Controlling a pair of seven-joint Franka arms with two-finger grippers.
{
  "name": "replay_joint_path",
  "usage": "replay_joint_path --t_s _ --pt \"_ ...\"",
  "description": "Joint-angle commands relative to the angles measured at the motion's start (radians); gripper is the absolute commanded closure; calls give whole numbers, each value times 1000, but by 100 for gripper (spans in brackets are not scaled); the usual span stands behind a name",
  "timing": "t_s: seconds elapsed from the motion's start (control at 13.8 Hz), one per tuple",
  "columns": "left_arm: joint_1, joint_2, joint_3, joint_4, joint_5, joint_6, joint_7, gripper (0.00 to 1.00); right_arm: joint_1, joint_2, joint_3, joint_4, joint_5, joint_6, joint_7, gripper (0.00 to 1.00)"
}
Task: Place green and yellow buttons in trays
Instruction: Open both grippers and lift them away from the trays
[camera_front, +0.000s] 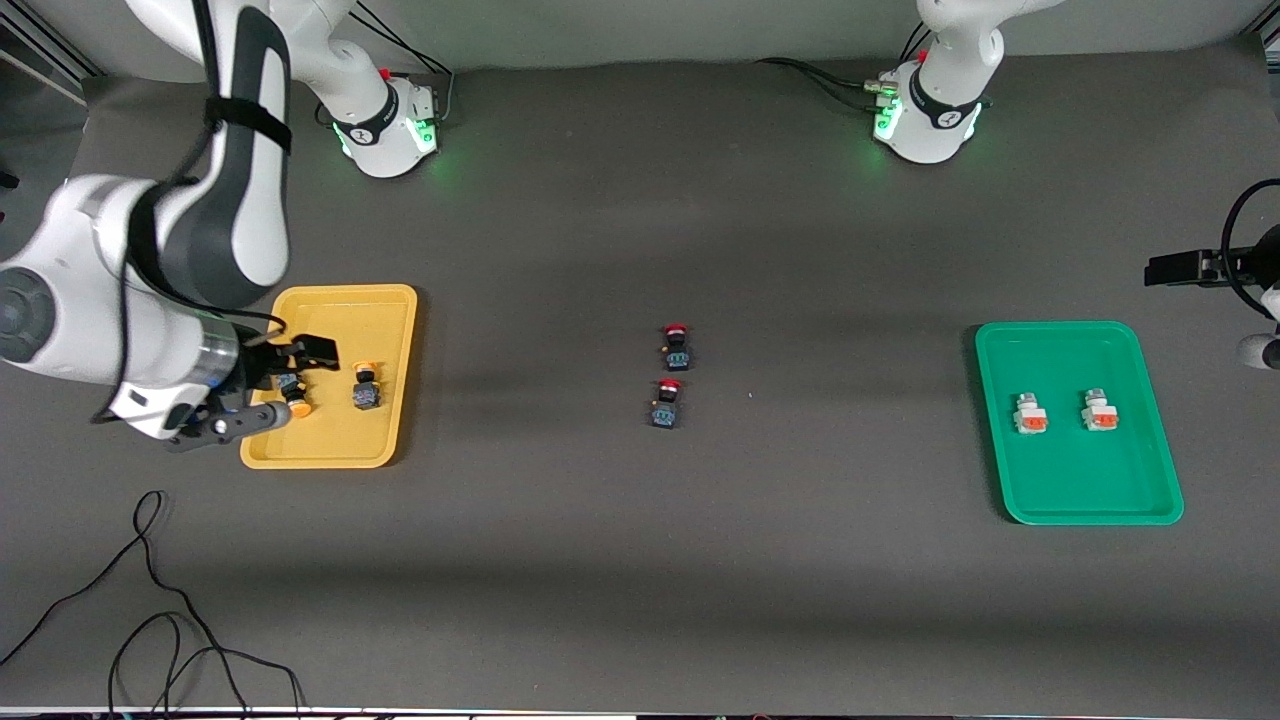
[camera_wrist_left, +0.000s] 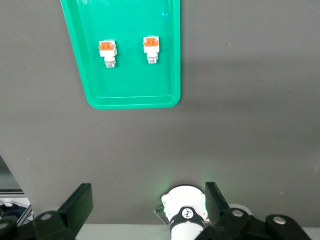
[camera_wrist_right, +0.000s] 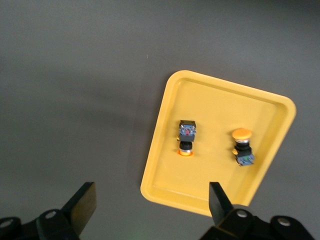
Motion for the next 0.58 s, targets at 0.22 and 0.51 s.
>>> replay_joint_path --t_s 0.22,0.51 --pt "-5 7 -2 25 -31 -27 3 0 43 -62 -36 72 -129 -81 62 0" --pt "-6 4 -15 22 -31 -25 2 0 34 -191 60 64 -245 -81 192 0"
